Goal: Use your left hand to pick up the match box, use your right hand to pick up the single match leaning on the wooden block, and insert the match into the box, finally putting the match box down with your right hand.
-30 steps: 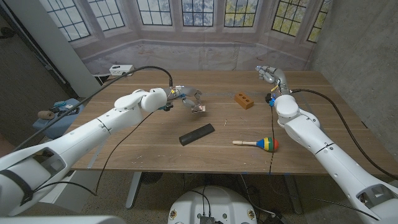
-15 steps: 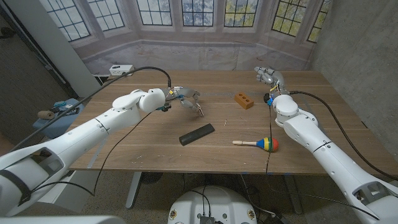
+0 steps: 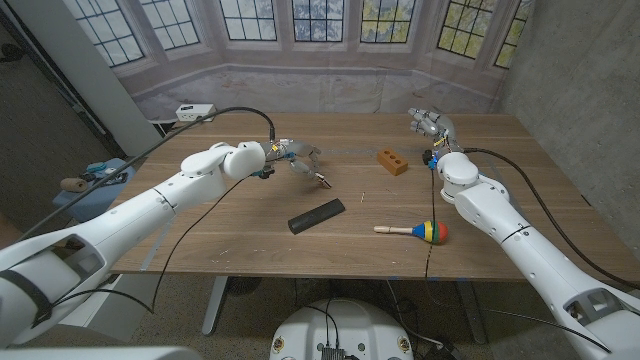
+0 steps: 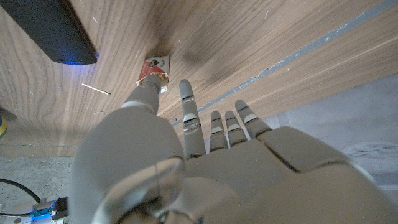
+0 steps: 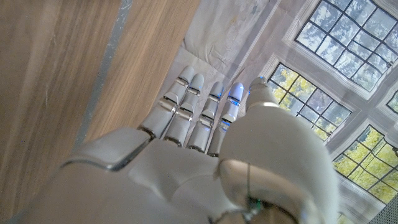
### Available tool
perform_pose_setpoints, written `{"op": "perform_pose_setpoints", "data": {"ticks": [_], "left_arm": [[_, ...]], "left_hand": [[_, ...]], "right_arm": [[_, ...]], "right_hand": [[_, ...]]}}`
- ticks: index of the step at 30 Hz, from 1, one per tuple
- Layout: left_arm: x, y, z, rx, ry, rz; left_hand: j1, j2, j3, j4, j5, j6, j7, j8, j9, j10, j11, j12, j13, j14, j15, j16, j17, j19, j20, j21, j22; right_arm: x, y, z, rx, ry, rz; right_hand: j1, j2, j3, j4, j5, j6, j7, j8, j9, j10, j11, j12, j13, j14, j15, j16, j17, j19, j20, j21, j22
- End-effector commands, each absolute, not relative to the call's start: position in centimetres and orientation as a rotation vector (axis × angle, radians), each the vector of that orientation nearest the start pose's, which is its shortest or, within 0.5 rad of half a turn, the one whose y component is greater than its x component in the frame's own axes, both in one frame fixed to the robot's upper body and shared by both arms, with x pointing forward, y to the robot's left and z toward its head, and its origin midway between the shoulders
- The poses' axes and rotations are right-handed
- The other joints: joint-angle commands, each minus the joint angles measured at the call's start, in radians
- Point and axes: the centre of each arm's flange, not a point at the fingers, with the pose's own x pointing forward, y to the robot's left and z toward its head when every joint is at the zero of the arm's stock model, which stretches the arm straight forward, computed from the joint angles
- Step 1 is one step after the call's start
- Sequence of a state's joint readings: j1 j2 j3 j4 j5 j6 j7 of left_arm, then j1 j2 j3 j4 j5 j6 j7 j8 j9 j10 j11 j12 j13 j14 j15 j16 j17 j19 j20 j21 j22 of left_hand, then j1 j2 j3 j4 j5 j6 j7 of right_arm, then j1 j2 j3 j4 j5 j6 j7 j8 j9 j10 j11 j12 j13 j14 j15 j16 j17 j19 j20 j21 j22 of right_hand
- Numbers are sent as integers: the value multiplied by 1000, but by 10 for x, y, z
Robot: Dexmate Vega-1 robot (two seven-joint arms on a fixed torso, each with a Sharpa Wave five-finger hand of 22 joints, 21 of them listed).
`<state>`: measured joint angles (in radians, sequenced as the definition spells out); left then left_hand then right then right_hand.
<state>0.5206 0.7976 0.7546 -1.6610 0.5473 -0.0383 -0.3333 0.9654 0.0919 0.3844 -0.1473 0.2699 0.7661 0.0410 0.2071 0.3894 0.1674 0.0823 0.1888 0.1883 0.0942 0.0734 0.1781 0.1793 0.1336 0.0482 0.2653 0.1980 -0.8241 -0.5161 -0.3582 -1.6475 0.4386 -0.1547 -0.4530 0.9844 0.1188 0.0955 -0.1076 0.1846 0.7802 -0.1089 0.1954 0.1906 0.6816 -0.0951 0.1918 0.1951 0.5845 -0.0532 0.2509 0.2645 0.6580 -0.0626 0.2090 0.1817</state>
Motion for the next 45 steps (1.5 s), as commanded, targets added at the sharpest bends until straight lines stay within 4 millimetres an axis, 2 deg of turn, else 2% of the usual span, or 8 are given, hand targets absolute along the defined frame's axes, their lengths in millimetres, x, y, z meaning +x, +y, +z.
{"op": "perform_pose_setpoints", "data": {"ticks": [1,23,28,45], "left_arm": [[621,175,48,1678,-592,-365],[625,174,48,1682,-582,-366],[626,174,48,1690,-580,-360],[630,175,53,1692,-584,-353]], "left_hand": [[-3,5,-5,-2,-3,-5,4,-2,0,-2,-3,2,4,-7,0,2,2,-1,-1,-6,1],[-9,9,-8,0,-6,-27,5,-6,-3,-13,-2,3,4,-13,3,4,2,-6,2,-8,1],[-14,9,-11,0,-10,-71,2,-19,-6,-29,-1,2,4,-28,6,2,2,-20,3,-14,1],[-22,11,-15,1,-16,-115,16,-24,-11,-51,4,1,5,-41,9,3,2,-28,3,-17,2]], "right_arm": [[631,-267,36,-80,-514,-141],[642,-268,34,-79,-496,-131],[645,-269,35,-78,-493,-127],[653,-269,40,-75,-491,-117]], "right_hand": [[0,2,-3,-9,-1,-5,0,-1,2,-3,-2,-1,2,0,-120,-2,3,-2,-49,2,2],[-1,5,-2,-13,-2,-5,1,0,2,-4,-2,0,1,-1,-122,1,3,-3,-49,4,2],[0,5,-1,-13,-2,-5,1,0,2,-4,-3,0,1,-1,-122,1,3,-3,-49,4,2],[-2,5,-1,-16,-2,-3,1,1,1,-2,-2,2,1,-1,-120,3,2,-3,-49,5,2]]}}
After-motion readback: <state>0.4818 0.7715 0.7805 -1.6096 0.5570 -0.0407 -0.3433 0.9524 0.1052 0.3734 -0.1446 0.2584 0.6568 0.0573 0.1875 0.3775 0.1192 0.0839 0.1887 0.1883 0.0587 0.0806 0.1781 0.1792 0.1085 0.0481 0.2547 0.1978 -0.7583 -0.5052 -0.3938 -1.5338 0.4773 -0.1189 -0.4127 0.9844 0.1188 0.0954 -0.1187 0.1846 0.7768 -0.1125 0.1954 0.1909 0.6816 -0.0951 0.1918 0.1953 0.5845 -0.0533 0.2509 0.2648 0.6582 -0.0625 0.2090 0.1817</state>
